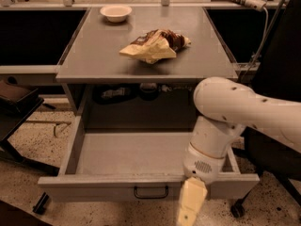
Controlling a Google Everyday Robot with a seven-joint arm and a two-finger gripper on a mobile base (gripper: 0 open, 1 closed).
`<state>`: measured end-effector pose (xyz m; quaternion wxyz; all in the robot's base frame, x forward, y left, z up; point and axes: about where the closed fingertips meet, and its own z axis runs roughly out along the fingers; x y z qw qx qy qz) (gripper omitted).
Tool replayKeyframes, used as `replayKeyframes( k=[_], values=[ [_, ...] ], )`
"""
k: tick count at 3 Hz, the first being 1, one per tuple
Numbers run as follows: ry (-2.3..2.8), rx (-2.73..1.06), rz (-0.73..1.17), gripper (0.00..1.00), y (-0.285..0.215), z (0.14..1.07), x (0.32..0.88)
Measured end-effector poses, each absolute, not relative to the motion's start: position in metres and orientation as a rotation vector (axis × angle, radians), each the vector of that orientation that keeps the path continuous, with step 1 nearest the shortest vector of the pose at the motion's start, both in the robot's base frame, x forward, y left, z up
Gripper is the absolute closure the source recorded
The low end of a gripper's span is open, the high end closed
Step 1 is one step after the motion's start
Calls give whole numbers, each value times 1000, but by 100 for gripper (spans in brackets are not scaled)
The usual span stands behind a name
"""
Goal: Open top drawer
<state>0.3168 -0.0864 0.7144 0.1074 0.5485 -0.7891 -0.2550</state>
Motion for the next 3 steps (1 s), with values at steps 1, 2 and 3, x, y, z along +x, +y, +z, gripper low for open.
replayKeyframes(
  k=[1, 2, 3],
  values=[
    [-2306, 1610, -831, 0, -125, 751, 257],
    [-2309, 1606, -830, 0, -125, 750, 257],
    [-2291, 1663, -826, 0, -110, 731, 278]
  ],
)
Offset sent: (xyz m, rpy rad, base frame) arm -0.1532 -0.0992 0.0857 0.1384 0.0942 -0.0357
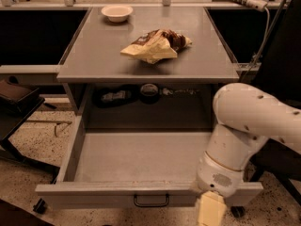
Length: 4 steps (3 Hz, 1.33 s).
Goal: Open top drawer
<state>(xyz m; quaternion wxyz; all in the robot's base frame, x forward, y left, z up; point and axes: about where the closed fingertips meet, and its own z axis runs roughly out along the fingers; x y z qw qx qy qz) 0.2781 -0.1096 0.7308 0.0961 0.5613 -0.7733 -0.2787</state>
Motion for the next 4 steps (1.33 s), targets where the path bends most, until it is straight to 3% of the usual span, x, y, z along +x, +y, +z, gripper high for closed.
replayKeyframes(
  k=[2, 4],
  values=[
    [-2252, 1713, -837, 0, -91, 711, 297],
    [-2383, 1691, -616, 0, -109, 801, 324]
  ],
)
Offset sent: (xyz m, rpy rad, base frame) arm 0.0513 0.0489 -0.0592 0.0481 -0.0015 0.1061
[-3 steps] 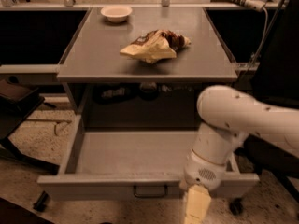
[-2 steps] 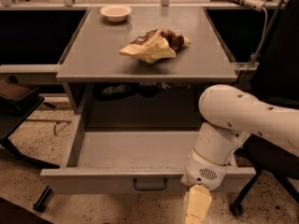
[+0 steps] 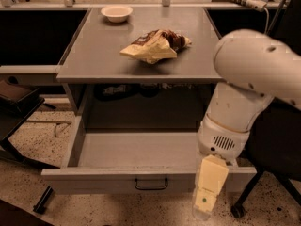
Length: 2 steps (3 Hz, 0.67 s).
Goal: Open top drawer
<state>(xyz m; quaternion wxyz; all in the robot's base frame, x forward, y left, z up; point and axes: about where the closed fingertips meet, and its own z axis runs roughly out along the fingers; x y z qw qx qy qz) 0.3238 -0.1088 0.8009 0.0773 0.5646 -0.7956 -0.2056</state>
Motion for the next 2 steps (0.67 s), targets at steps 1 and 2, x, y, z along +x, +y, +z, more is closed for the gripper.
replayKeyframes(
  k=[1, 2],
  values=[
    [-2403, 1677, -582, 0, -110, 820, 335],
    [-2383, 1670, -645, 0, -112, 798, 347]
  ],
)
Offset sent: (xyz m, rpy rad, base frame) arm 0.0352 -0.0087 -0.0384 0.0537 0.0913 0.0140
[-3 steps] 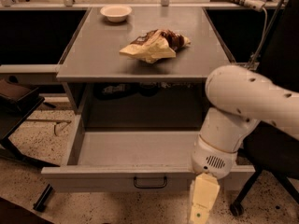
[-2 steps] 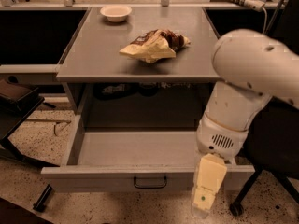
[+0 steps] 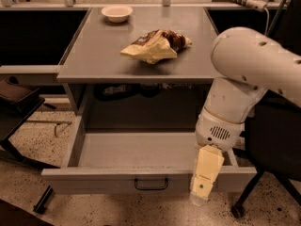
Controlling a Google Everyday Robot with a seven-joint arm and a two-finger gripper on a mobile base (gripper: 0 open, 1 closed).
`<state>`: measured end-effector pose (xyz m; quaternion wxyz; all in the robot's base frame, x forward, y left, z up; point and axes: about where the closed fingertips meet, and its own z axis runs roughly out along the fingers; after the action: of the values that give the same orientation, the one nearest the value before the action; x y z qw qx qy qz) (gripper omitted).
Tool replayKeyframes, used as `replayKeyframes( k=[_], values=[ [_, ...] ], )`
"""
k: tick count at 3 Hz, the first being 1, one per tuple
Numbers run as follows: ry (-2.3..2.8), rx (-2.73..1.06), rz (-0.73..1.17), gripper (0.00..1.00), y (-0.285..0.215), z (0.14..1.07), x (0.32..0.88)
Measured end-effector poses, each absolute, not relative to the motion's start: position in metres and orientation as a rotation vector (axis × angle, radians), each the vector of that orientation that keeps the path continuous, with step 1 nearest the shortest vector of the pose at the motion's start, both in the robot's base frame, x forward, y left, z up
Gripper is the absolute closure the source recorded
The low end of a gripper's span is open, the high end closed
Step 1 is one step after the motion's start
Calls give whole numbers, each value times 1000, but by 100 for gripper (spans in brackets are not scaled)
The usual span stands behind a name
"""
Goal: Open top drawer
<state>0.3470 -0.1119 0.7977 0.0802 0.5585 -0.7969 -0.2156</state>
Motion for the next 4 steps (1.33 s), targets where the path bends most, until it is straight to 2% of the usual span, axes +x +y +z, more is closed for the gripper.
replayKeyframes(
  k=[2, 3, 4],
  values=[
    [-2230, 1744, -889, 0, -76, 706, 367],
    [-2180, 1726, -966, 0, -71, 687, 350],
    [-2180, 1726, -966, 0, -71, 688, 350]
  ],
)
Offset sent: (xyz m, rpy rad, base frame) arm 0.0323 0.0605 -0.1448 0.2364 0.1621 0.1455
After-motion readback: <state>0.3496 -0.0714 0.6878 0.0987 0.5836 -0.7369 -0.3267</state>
